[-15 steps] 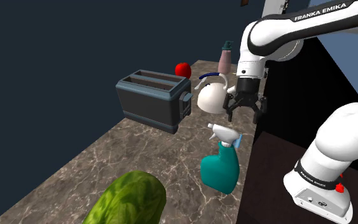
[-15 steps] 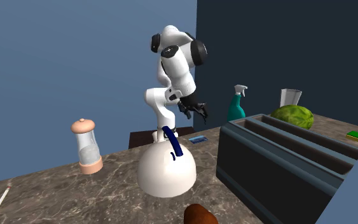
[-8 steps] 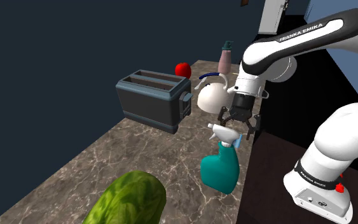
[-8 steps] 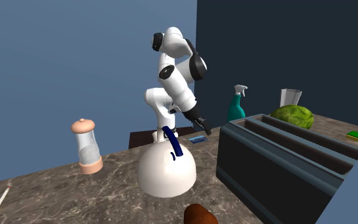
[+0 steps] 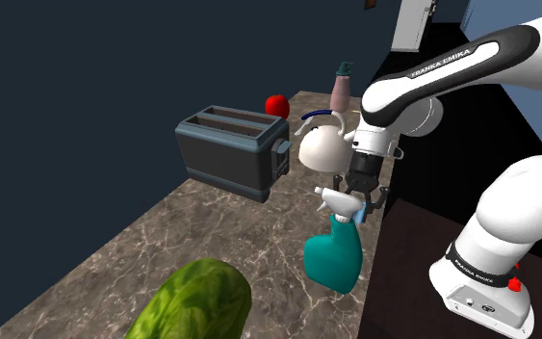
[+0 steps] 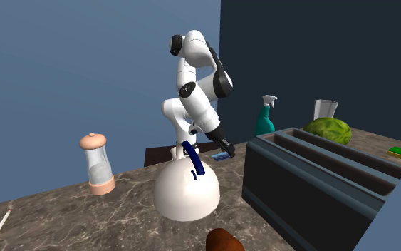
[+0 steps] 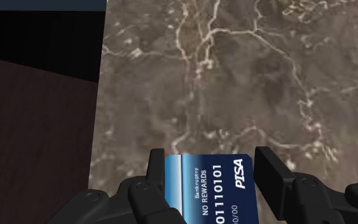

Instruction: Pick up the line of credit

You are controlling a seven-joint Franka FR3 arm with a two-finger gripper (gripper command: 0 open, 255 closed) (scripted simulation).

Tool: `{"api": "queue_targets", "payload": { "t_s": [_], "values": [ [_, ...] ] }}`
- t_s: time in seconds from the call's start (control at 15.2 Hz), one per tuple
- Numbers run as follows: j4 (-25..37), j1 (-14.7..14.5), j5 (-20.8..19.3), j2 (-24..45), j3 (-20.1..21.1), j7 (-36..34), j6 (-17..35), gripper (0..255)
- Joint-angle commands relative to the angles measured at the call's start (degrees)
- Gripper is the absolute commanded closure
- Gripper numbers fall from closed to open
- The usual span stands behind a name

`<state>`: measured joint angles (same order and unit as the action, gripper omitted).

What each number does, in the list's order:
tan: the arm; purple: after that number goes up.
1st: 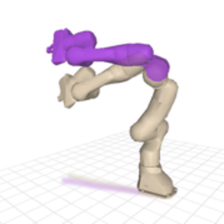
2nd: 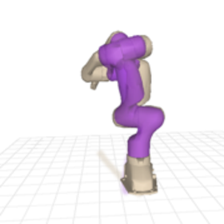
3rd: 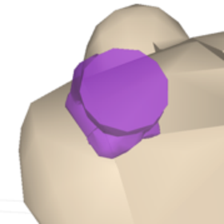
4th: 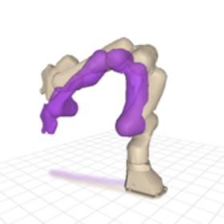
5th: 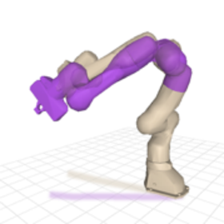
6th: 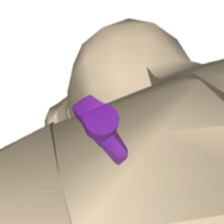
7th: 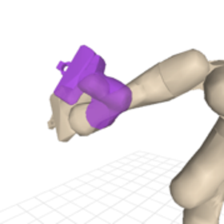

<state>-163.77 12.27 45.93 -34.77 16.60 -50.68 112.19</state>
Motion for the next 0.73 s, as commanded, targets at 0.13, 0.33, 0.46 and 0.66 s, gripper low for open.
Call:
{"api": "queue_targets", "payload": {
  "t_s": [0.13,0.33,0.46,0.66],
  "values": [
    [0.0,0.0,0.1,0.1,0.0,0.1,0.1,255],
    [0.0,0.0,0.1,0.1,0.0,0.1,0.1,255],
    [-0.1,0.0,-0.1,-0.1,-0.1,0.1,0.0,255],
    [1.0,0.3,-1.2,-2.0,-0.7,-1.5,-2.7,255]
  ]
}}
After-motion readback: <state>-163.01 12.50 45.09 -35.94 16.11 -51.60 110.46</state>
